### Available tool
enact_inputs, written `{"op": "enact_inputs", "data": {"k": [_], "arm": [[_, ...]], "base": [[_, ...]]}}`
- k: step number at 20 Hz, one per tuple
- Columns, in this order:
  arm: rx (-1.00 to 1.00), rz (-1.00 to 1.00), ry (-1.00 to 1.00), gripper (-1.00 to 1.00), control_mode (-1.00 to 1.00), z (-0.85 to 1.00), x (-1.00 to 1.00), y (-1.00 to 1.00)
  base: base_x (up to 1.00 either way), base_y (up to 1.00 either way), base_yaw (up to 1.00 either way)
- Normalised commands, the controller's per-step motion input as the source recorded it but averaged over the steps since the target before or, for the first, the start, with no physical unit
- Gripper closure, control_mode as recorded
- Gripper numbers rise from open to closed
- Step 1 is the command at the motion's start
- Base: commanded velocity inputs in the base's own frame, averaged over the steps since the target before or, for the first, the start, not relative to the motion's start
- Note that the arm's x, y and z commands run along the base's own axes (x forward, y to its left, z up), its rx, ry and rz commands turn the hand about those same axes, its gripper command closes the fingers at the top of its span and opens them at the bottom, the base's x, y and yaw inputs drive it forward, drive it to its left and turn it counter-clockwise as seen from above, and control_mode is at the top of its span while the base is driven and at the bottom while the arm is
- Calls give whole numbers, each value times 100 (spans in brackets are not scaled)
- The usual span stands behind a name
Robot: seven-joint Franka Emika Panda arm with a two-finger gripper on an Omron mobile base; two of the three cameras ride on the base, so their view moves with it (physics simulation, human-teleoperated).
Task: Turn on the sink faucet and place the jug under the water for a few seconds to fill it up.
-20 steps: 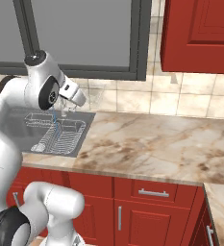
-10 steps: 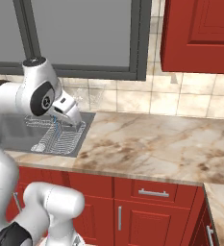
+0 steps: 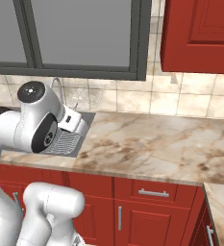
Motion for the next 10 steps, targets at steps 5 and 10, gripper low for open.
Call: {"op": "enact_inputs", "data": {"k": [5,10], "arm": [[0,0,-7,-100,-100,0,-5,0],[0,0,0,-100,-100,0,-10,0]], "base": [[0,0,0],[0,0,0]]}}
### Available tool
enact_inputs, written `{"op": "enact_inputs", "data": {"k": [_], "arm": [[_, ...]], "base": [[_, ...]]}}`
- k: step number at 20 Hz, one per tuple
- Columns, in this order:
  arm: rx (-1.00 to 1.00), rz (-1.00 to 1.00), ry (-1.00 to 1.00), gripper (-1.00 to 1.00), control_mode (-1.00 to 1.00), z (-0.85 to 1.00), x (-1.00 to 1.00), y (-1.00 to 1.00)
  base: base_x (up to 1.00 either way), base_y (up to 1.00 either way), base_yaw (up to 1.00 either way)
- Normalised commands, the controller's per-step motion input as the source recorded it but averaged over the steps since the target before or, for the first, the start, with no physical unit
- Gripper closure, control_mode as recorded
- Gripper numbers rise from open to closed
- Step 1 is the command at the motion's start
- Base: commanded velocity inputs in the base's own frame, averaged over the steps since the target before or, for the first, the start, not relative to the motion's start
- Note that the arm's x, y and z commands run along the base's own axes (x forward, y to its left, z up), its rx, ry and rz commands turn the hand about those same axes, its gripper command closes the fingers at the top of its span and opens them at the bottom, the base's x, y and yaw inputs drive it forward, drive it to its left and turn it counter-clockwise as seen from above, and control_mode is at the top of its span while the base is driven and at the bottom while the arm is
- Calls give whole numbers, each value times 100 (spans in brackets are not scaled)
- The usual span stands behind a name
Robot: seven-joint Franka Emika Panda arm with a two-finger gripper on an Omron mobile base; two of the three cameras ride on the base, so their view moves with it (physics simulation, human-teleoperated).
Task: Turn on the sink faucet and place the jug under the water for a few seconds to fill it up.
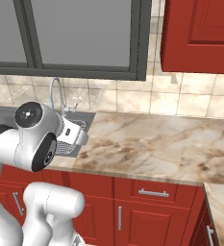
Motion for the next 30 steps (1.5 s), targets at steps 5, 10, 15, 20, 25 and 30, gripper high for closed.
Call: {"op": "enact_inputs", "data": {"k": [5,10,15,20,25,30], "arm": [[0,1,0,-100,-100,0,-32,3],[0,5,0,-100,-100,0,-35,21],[0,3,0,-100,-100,0,-6,49],[0,1,0,-100,-100,0,0,17],[0,0,0,-100,-100,0,0,0],[0,0,0,-100,-100,0,0,0]], "base": [[0,0,0],[0,0,0],[0,0,0],[0,0,0],[0,0,0],[0,0,0]]}}
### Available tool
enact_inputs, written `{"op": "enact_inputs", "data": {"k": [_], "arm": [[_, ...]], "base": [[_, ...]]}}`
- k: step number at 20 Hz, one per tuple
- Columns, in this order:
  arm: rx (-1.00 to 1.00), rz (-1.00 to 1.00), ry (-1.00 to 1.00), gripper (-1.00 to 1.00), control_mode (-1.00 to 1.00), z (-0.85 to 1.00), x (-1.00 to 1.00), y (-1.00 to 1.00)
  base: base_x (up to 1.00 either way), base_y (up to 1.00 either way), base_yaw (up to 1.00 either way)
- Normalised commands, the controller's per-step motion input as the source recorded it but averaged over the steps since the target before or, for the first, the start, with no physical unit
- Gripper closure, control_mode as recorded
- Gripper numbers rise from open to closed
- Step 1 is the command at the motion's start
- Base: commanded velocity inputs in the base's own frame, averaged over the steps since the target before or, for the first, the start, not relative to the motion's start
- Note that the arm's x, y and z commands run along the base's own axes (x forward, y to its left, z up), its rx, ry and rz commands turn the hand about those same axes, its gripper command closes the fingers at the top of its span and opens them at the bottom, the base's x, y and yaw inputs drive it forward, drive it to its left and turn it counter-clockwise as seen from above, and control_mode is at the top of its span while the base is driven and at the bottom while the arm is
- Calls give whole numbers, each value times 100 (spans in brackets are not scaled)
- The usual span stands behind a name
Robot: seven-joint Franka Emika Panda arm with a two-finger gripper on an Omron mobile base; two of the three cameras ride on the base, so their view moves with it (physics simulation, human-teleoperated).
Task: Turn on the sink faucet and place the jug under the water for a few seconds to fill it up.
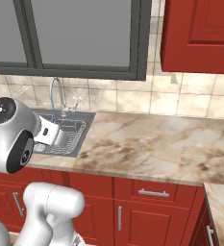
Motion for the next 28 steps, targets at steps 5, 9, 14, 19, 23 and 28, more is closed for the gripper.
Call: {"op": "enact_inputs", "data": {"k": [5,9,14,19,23,28], "arm": [[0,0,0,-100,-100,0,0,0],[0,0,0,-100,-100,0,0,0],[0,1,0,-100,-100,0,-2,4],[0,0,0,-100,100,0,0,0],[0,0,0,-100,100,0,0,0],[0,0,0,-100,100,0,0,0]], "base": [[0,0,0],[0,0,0],[0,0,0],[-7,44,6],[-3,68,3],[0,74,3]]}}
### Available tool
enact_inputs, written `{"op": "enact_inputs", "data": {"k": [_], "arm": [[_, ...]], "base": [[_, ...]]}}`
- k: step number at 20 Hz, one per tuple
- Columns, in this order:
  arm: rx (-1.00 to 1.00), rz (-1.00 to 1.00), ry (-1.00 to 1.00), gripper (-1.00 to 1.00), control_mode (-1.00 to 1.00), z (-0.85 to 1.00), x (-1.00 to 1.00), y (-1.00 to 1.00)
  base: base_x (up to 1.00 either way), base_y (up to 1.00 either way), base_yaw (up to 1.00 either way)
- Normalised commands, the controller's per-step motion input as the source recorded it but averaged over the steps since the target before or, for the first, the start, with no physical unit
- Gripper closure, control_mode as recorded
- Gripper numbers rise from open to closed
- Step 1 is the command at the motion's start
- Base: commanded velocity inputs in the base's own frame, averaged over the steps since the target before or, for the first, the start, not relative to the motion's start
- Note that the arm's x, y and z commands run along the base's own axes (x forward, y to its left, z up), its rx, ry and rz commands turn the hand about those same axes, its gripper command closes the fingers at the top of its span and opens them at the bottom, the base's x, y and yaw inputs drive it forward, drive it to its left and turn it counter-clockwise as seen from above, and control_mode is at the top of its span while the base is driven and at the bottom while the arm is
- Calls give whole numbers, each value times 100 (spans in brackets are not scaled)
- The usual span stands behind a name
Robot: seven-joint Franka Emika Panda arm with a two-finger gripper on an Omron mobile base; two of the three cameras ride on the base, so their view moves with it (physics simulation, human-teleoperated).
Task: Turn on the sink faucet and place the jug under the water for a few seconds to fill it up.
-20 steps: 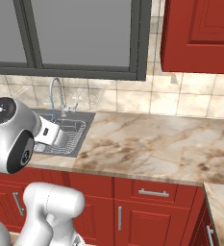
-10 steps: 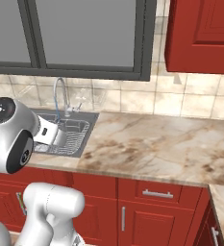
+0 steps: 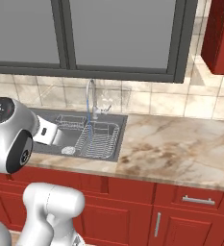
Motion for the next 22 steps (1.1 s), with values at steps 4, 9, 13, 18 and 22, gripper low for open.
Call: {"op": "enact_inputs", "data": {"k": [4,9,13,18,22], "arm": [[0,0,0,-100,100,0,0,0],[0,0,0,-100,100,0,0,0],[0,0,0,-100,100,0,0,0],[0,0,0,-100,100,0,0,0],[0,0,0,-100,100,0,0,0]], "base": [[0,67,3],[0,50,5],[0,39,6],[0,39,5],[0,39,5]]}}
